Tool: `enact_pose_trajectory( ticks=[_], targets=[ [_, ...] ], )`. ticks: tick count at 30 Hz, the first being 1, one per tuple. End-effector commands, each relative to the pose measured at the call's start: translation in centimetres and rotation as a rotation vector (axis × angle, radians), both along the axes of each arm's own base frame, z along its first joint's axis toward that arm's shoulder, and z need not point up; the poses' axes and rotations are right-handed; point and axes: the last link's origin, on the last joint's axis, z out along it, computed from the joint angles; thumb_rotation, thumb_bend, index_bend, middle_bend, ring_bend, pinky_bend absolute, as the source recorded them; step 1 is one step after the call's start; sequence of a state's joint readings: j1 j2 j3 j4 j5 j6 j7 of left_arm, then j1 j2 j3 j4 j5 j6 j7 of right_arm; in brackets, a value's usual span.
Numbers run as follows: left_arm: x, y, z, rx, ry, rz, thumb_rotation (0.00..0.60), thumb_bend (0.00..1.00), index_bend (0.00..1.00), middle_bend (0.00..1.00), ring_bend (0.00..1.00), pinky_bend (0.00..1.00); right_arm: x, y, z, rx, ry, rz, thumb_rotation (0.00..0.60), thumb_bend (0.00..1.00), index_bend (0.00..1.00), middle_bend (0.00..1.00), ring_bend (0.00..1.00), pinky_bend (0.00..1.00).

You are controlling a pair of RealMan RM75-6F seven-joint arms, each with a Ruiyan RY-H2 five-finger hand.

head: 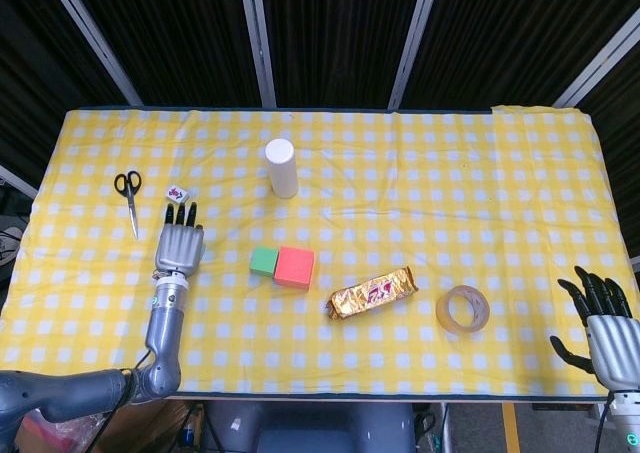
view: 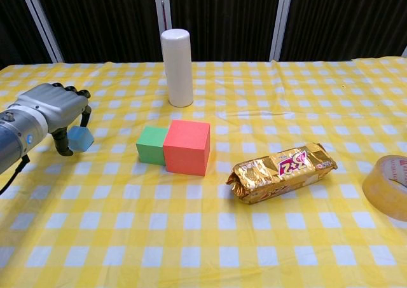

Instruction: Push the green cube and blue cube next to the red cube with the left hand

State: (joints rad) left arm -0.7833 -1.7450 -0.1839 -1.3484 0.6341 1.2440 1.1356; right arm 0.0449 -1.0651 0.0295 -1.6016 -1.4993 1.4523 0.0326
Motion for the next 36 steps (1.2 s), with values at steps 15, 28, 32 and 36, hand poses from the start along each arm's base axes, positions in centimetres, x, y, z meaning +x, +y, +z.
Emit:
enact_pose_trajectory(
  ticks=[15, 28, 32, 36],
  targets=[
    [-0.1, 0.4, -0.3, 0.022, -0.022, 0.0, 0.6, 0.23, 0.43, 0.01, 0.0, 0.0, -0.1, 0.2, 0.0, 0.0, -0.004, -0.008, 0.6, 0.32, 0.16, 0.0, 0.0, 0.0],
    [0.3, 0.6, -0.8, 0.029, -0.042, 0.001, 0.6, 0.33, 0.44, 0.01, 0.0, 0.0, -0.2, 0.2, 0.0, 0.002, -0.003, -0.009, 0.6, 0.32, 0.17, 0.0, 0.0, 0.0],
    [0.2, 0.5, -0.9, 0.026, -0.039, 0.003, 0.6, 0.33, 0.44, 0.01, 0.0, 0.0, -0.1, 0.2, 0.0, 0.003, -0.002, -0.009, 0.6, 0.32, 0.17, 0.0, 0.0, 0.0],
    [0.1, 0.5, -0.8, 0.031, -0.034, 0.004, 0.6, 0.4, 0.47, 0.02, 0.0, 0.0, -0.2, 0.2, 0.0, 0.003, -0.003, -0.011, 0.6, 0.32, 0.17, 0.0, 0.0, 0.0]
  ],
)
